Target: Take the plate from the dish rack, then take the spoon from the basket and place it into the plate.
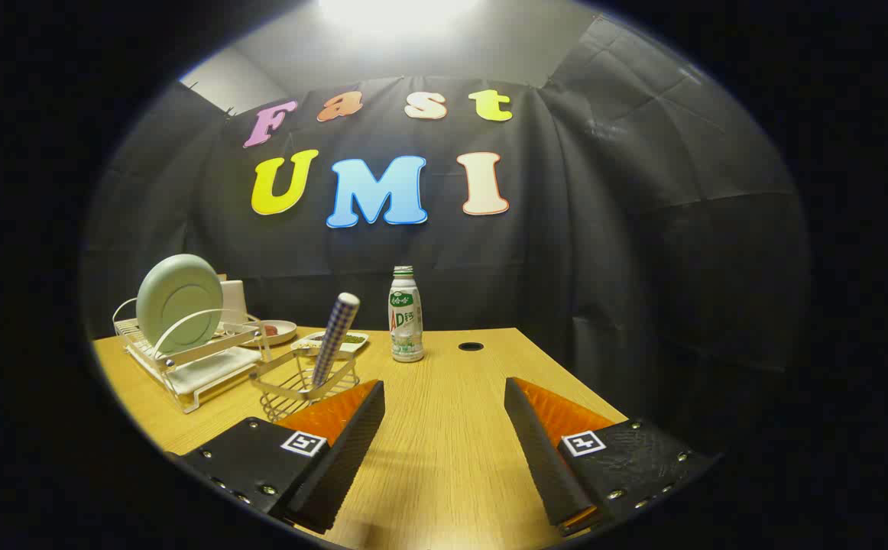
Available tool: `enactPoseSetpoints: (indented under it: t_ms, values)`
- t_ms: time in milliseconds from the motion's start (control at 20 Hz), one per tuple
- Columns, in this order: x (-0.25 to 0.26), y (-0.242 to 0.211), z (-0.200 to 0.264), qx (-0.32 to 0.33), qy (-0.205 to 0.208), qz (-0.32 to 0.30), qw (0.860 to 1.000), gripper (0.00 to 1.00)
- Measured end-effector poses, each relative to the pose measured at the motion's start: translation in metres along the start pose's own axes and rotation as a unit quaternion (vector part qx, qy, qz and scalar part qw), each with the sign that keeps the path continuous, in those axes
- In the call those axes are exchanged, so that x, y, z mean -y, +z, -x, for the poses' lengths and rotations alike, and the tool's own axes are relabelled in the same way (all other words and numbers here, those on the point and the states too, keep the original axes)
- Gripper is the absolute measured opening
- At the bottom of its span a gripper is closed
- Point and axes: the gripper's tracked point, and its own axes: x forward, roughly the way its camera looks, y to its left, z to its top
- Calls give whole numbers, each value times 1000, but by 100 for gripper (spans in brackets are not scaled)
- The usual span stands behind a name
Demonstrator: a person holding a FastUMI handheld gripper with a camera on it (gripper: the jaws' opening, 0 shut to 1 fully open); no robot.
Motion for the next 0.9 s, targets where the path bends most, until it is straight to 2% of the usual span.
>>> enactPoseSetpoints:
  t_ms: [200, 350, 650, 900]
  values:
    - [23, 21, -30, 29, -36, -15, 999, 96]
    - [48, 48, -25, 36, -74, -4, 997, 96]
    - [70, 109, 43, 28, -140, 37, 989, 96]
    - [34, 149, 100, 11, -162, 51, 985, 96]
